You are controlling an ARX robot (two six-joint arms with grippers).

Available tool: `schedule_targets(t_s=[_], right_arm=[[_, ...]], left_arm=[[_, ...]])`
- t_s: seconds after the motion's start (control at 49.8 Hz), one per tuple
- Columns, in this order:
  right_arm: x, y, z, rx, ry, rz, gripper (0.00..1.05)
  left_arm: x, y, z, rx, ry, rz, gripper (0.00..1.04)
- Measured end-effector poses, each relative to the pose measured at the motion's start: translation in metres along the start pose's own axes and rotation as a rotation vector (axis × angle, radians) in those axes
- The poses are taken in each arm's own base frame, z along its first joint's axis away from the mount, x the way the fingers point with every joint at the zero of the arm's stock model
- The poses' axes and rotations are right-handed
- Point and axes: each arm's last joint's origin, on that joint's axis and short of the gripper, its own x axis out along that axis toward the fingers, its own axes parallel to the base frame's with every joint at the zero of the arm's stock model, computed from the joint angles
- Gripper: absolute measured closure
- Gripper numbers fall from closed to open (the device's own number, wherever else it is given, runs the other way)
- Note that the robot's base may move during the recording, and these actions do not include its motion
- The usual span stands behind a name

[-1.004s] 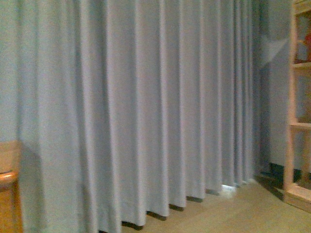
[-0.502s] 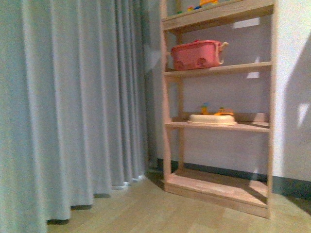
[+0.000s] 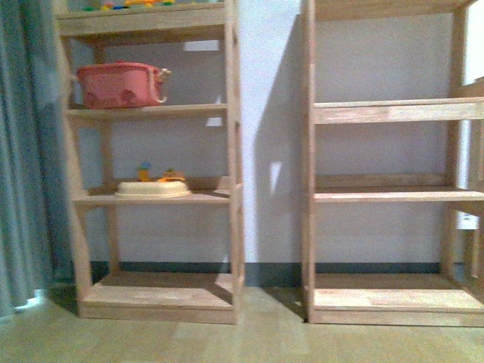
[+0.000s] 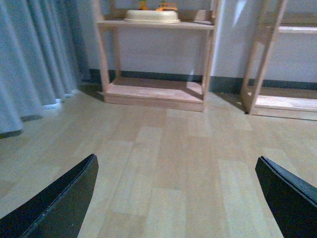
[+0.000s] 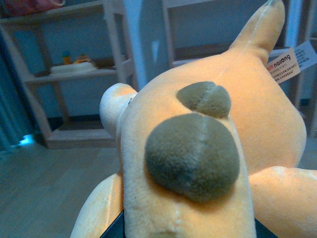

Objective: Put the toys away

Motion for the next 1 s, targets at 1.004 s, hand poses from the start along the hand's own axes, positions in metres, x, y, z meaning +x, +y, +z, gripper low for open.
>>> schedule_targets(t_s=[1.004], right_arm=[[0.0, 0.0, 0.0, 0.0, 0.0, 0.003, 0.85]], left_arm=[[0.0, 0.0, 0.0, 0.0, 0.0, 0.0, 0.06]])
